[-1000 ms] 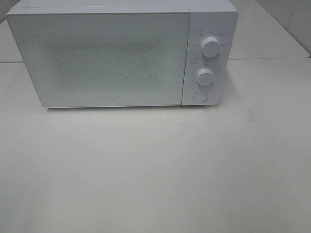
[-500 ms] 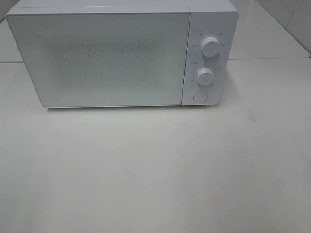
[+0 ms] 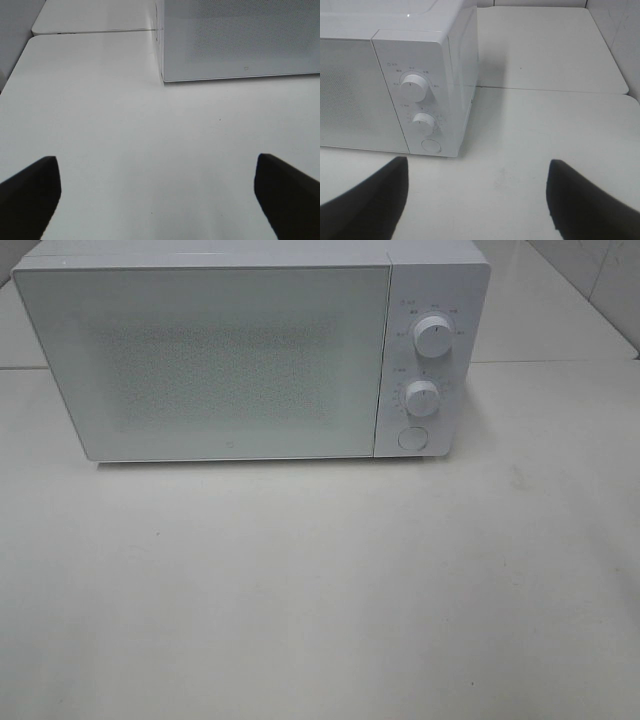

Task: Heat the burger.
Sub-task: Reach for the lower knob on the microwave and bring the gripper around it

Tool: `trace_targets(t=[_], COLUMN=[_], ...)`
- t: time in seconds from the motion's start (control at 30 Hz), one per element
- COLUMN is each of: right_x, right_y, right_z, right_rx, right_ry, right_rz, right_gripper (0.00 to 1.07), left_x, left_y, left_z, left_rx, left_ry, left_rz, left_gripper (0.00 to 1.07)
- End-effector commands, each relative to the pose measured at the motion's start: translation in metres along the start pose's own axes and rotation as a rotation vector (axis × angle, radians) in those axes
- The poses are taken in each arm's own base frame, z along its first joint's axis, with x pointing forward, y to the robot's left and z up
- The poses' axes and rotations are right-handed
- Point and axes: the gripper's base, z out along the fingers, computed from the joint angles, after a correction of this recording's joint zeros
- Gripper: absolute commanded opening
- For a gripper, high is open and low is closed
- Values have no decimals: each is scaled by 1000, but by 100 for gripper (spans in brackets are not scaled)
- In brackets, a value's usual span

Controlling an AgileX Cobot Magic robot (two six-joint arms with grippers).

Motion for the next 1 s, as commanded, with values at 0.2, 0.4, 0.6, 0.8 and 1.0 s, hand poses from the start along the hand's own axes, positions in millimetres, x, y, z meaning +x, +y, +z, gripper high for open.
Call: trace_targets(t=[0.2, 0.4, 0.6, 0.8, 1.0], right_x=[-9, -12, -9, 12, 27], right_y=[1, 2, 3, 3, 3], right_z=[36, 62, 89, 115, 138], right_rx=[-3, -13, -26, -39, -44], right_ry=[-24, -65, -129, -163, -147], right_rz=[2, 1, -2, 0, -2], right_gripper=[74, 74, 74, 74, 74], left_x=[2, 2, 2, 2, 2], left_y=[-1, -1, -1, -1, -1], left_z=[-3, -3, -3, -3, -3], left_rx=[1, 1, 1, 1, 0], left_ry=[-33, -33, -33, -33, -33], left_rz=[-8, -8, -8, -8, -8], left_gripper=[98, 98, 98, 98, 98])
